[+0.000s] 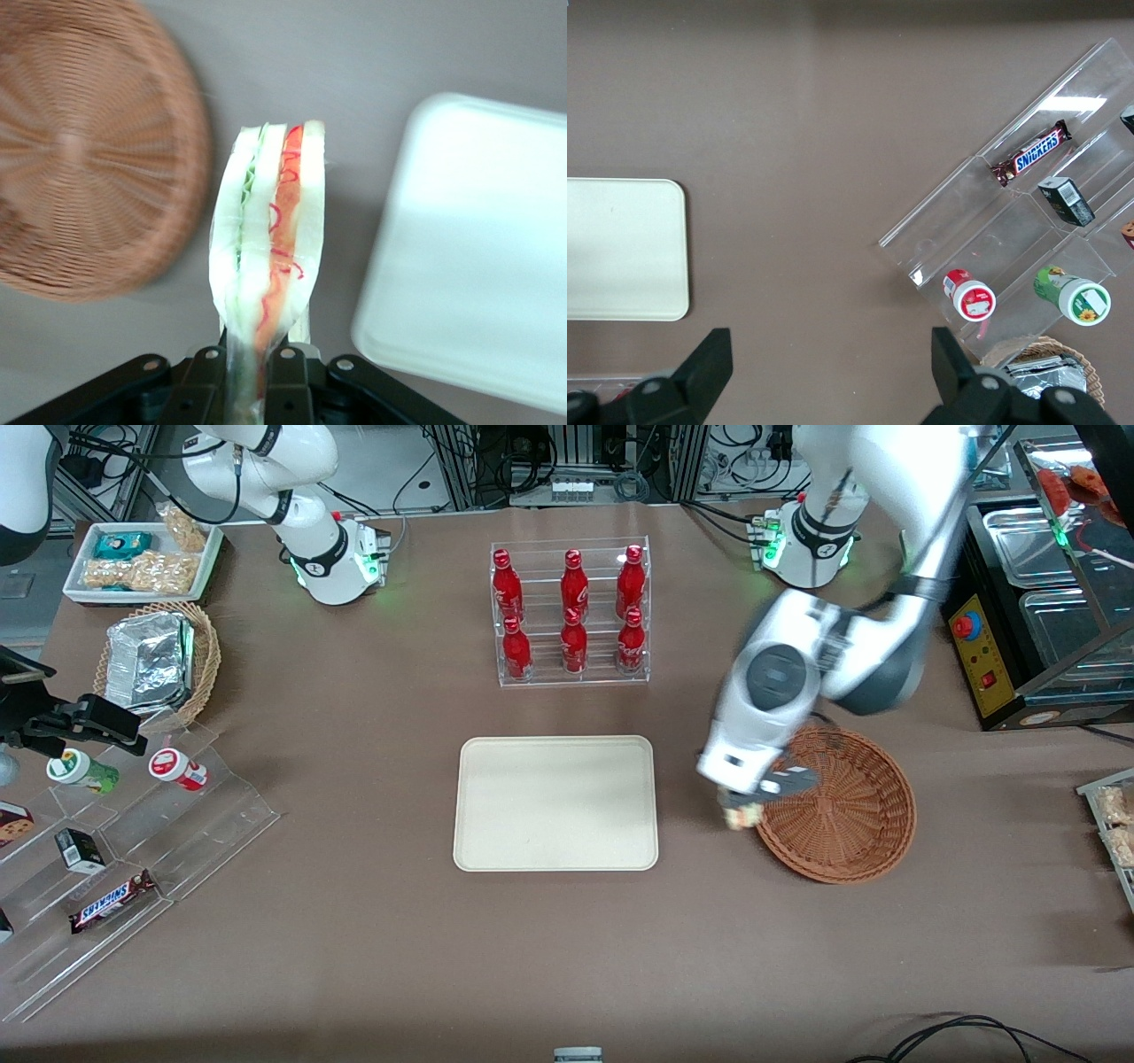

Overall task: Place sandwich from basket to tray
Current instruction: 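Lift the sandwich and carry it with the left gripper over the tray, then lower the sandwich onto the tray and open the left gripper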

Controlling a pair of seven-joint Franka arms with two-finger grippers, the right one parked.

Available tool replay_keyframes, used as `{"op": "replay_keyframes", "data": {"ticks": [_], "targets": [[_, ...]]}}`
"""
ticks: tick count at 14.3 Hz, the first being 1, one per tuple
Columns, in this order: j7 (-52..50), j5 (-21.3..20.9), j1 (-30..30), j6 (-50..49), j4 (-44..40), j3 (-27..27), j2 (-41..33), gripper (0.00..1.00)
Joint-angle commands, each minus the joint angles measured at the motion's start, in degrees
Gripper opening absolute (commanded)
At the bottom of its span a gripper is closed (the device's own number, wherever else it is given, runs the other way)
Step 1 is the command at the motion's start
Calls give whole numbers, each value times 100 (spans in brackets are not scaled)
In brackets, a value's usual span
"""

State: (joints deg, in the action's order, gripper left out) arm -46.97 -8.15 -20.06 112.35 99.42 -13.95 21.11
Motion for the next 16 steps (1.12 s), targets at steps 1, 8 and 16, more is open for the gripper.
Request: {"op": "replay_keyframes", "data": {"ticks": [1,8,16], "targets": [[-206,51,-707,-134,-1053,77,961,14],[-1000,-327,-1702,-90,-3148,95,2827,19],[-655,-266,-1843,499,-3113,-28,3039,70]]}}
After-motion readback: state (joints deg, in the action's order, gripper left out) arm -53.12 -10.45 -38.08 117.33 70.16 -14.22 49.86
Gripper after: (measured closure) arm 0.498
